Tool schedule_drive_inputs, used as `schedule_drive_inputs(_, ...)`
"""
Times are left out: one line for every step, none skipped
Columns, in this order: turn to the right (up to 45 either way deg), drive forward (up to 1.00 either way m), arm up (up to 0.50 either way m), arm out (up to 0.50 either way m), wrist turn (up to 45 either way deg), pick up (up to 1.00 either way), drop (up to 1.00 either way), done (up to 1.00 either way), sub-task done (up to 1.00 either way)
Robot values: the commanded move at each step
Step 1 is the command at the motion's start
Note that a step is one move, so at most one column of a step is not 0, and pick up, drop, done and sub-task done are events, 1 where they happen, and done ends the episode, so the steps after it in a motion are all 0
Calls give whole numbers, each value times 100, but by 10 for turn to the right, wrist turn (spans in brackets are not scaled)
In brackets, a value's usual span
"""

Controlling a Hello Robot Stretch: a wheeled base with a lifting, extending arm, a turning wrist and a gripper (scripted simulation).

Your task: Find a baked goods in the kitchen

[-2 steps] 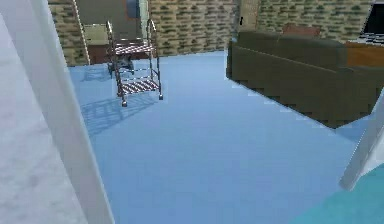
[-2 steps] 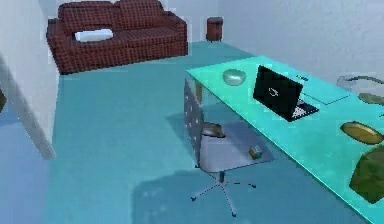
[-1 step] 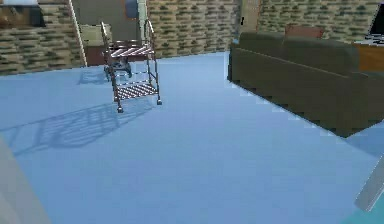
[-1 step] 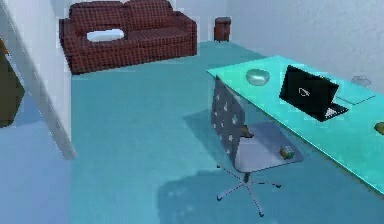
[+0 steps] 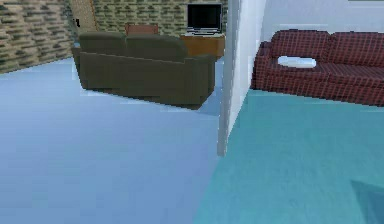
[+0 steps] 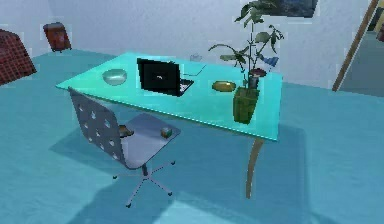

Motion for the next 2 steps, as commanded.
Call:
schedule_drive_inputs(30,0,0,0,0,0,0,0,0)
schedule_drive_inputs(0,45,0,0,0,0,0,0,0)
